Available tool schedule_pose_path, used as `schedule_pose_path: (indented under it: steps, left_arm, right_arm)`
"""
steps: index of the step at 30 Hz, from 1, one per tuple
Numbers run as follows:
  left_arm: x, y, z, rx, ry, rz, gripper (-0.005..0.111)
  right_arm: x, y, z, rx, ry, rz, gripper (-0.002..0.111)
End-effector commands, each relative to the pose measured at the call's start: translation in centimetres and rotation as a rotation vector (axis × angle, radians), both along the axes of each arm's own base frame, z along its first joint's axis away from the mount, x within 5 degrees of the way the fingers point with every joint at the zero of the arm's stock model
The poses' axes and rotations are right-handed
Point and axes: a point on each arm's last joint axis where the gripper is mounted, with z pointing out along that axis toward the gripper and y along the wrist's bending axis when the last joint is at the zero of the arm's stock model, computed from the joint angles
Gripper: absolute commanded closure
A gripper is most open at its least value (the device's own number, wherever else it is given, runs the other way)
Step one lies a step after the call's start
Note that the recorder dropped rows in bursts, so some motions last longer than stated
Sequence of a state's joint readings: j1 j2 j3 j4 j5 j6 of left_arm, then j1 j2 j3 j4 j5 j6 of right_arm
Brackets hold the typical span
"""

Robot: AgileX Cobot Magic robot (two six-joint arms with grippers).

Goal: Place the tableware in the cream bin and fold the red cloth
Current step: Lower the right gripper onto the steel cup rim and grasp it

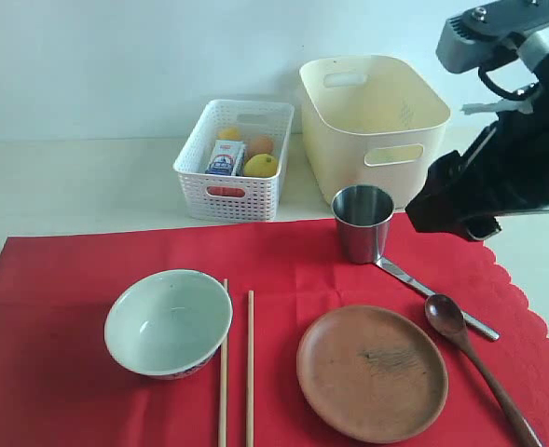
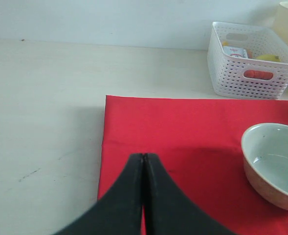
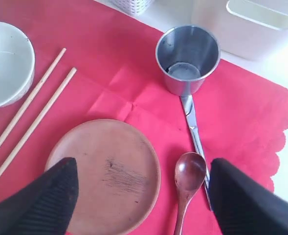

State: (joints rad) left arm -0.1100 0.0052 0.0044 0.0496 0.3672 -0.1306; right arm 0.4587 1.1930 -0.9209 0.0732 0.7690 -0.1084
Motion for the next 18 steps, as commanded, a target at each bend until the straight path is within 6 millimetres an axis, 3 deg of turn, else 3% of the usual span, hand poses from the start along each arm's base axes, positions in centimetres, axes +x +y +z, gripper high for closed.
schedule_pose_path:
  steps: [1,18]
  left_arm:
    - [0.0,0.0,0.3,-0.013,-0.019,0.001,0.107]
    - [0.0,0.0,0.3,-0.013,-0.019,0.001,0.107]
  right_arm:
    - [0.1,-0.2,-1.3,0.002,-0.026,-0.011,0.038]
    - [1.7,0.6,-4.1,-0.037,0.052,-0.013,0.038]
